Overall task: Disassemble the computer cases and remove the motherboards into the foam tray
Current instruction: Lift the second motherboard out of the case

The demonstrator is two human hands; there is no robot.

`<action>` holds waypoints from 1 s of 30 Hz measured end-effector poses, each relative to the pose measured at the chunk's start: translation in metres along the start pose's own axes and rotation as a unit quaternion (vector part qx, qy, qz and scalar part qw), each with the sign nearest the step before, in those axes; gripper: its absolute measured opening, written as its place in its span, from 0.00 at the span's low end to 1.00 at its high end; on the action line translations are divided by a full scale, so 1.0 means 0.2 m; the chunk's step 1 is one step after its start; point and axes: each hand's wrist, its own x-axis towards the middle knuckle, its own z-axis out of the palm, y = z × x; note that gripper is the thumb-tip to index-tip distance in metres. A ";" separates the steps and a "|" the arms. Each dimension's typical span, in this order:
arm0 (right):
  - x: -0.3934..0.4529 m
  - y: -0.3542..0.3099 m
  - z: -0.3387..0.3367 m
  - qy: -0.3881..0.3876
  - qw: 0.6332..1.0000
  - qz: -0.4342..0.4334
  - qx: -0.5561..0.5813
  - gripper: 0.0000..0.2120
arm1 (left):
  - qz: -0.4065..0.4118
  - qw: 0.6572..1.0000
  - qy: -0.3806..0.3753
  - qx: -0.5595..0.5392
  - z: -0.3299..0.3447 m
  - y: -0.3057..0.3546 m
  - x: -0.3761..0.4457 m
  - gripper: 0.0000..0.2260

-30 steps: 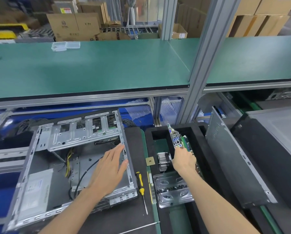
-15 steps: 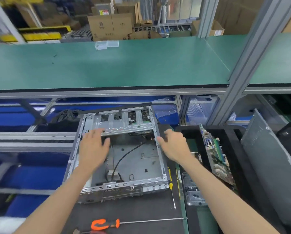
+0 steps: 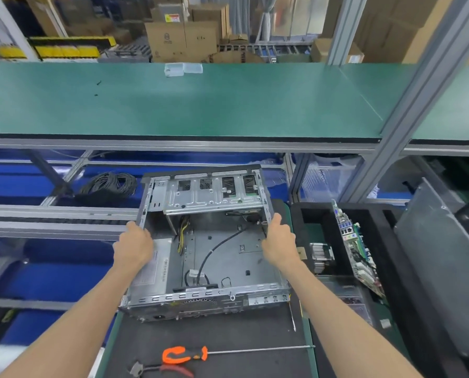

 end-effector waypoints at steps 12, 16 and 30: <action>-0.13 0.08 0.01 0.013 0.999 0.051 0.010 0.29 | 0.051 0.998 -0.015 -0.022 0.00 0.03 -0.05 0.20; -0.17 0.12 -0.03 -0.018 0.999 0.026 0.016 0.34 | 0.102 0.993 -0.003 -0.053 0.00 0.01 -0.10 0.25; -0.27 0.11 -0.04 -0.019 0.999 0.025 0.022 0.29 | 0.112 0.993 0.027 -0.028 0.04 -0.06 -0.10 0.18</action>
